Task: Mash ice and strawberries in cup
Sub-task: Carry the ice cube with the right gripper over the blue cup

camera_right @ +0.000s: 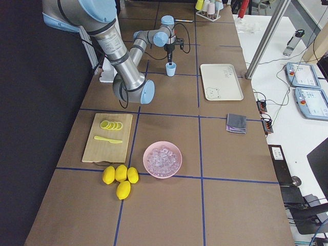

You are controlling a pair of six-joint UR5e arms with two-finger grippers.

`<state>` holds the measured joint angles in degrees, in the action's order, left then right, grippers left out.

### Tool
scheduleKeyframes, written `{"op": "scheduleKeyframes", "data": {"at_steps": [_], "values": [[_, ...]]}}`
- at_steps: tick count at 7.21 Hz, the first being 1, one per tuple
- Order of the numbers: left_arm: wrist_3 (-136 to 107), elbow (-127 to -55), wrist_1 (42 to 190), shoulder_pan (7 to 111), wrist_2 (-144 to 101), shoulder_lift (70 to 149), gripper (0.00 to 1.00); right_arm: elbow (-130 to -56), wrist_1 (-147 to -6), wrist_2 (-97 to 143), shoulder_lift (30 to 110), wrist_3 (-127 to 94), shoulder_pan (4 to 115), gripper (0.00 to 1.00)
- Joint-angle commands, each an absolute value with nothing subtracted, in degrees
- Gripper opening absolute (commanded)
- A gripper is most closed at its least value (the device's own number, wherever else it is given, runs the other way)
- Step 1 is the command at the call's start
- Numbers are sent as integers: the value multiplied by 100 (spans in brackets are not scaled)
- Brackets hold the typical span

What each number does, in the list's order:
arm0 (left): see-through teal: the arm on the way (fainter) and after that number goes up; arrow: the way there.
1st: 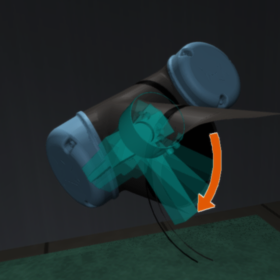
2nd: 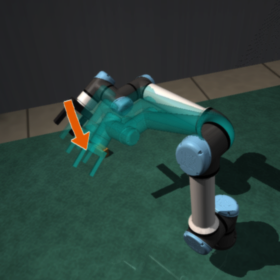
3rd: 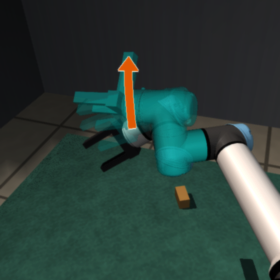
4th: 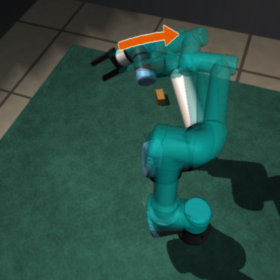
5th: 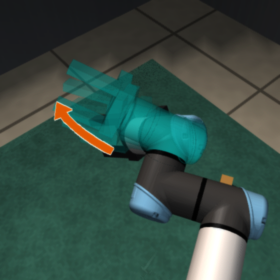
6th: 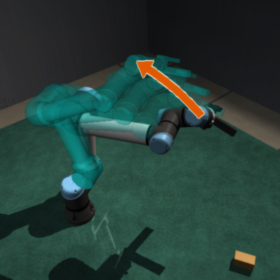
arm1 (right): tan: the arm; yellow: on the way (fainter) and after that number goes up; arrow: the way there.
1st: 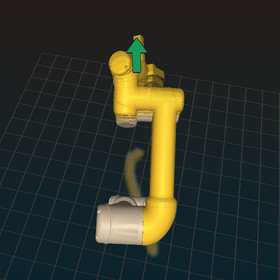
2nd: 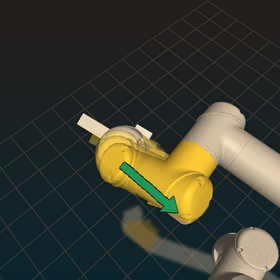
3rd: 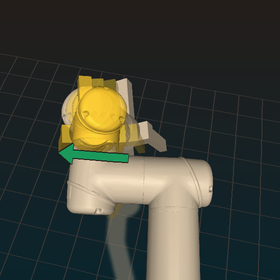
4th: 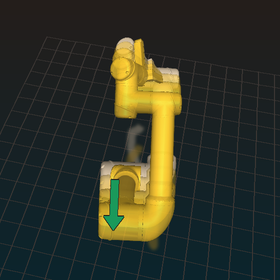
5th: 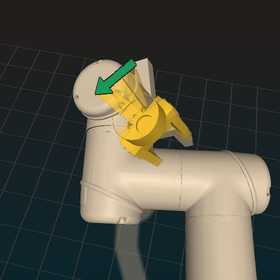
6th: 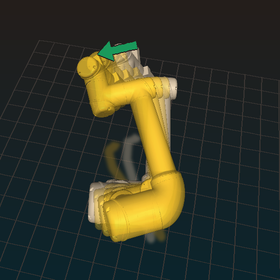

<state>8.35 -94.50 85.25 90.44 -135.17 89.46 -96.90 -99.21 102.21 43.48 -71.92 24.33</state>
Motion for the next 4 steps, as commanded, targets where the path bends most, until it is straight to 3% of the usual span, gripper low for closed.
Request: {"op": "scheduleKeyframes", "data": {"at_steps": [1, 4], "values": [[835, -9448, 8525, 9044, -13518, 8938, 100, -9721, -9923, 10230, 4342, -7190, 2426, 98], [835, -9448, 8525, 9044, -13518, 8938, 100, -10148, -10088, 10535, 4603, -7033, 2844, 98]]}}
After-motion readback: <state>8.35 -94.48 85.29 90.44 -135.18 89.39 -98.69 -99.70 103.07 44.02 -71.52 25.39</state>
